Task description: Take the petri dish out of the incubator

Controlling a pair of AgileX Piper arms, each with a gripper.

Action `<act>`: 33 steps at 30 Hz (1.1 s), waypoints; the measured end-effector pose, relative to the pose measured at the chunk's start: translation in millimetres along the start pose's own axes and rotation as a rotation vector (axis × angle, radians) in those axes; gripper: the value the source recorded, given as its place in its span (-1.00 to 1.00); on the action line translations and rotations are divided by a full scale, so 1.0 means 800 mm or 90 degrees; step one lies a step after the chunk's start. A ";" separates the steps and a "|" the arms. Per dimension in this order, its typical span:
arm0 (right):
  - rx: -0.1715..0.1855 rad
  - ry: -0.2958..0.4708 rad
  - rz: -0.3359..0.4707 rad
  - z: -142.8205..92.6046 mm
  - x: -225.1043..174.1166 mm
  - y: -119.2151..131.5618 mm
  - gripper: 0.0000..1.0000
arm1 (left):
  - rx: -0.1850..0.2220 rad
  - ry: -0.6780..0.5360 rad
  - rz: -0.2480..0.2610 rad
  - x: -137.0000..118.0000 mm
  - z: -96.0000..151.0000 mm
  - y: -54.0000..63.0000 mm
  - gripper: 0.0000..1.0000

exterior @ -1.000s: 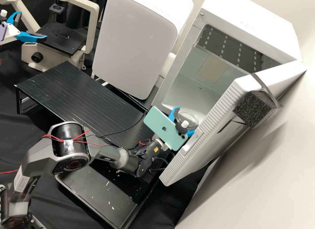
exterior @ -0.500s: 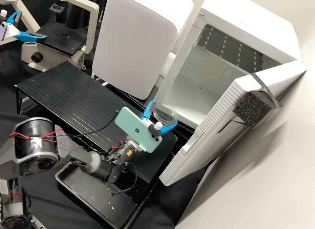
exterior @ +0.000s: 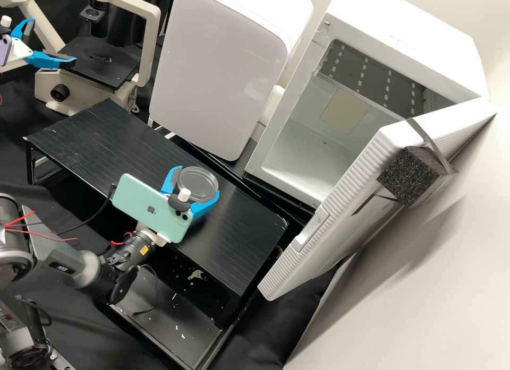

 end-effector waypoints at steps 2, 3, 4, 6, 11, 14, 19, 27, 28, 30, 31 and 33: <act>-0.002 -0.003 -0.011 0.000 -0.005 -0.007 -1.00 | 0.000 0.000 0.000 0.000 0.000 0.000 1.00; -0.005 -0.004 -0.015 -0.001 -0.007 -0.010 -1.00 | 0.000 0.000 0.000 0.000 0.000 0.000 1.00; -0.005 -0.005 -0.018 -0.001 -0.008 -0.012 -1.00 | 0.000 0.000 0.000 0.000 0.000 0.000 1.00; -0.004 -0.006 -0.023 -0.001 -0.009 -0.014 -1.00 | 0.000 0.000 0.000 0.000 0.000 0.000 1.00; -0.003 -0.007 -0.027 0.000 -0.011 -0.017 -1.00 | 0.000 0.000 0.000 0.000 0.000 0.000 1.00; -0.002 -0.004 -0.029 -0.001 -0.012 -0.019 1.00 | 0.000 0.000 0.000 0.000 0.000 0.000 1.00; -0.012 -0.002 -0.032 -0.002 -0.012 -0.020 1.00 | 0.000 0.000 0.000 0.000 0.000 0.000 1.00; -0.018 -0.002 -0.036 -0.003 -0.018 -0.022 1.00 | 0.000 0.000 0.000 0.000 0.000 0.000 1.00; -0.019 -0.001 -0.034 -0.004 -0.020 -0.022 1.00 | 0.000 0.000 0.000 0.000 0.000 0.000 1.00; -0.022 0.002 -0.029 -0.006 -0.022 -0.021 1.00 | 0.000 0.000 0.000 0.000 0.000 0.000 1.00; -0.022 0.002 -0.024 -0.007 -0.024 -0.020 1.00 | 0.000 0.000 0.000 0.000 0.000 0.000 1.00; -0.019 0.005 -0.011 -0.011 -0.030 -0.018 1.00 | 0.000 0.000 0.000 0.000 0.000 0.000 1.00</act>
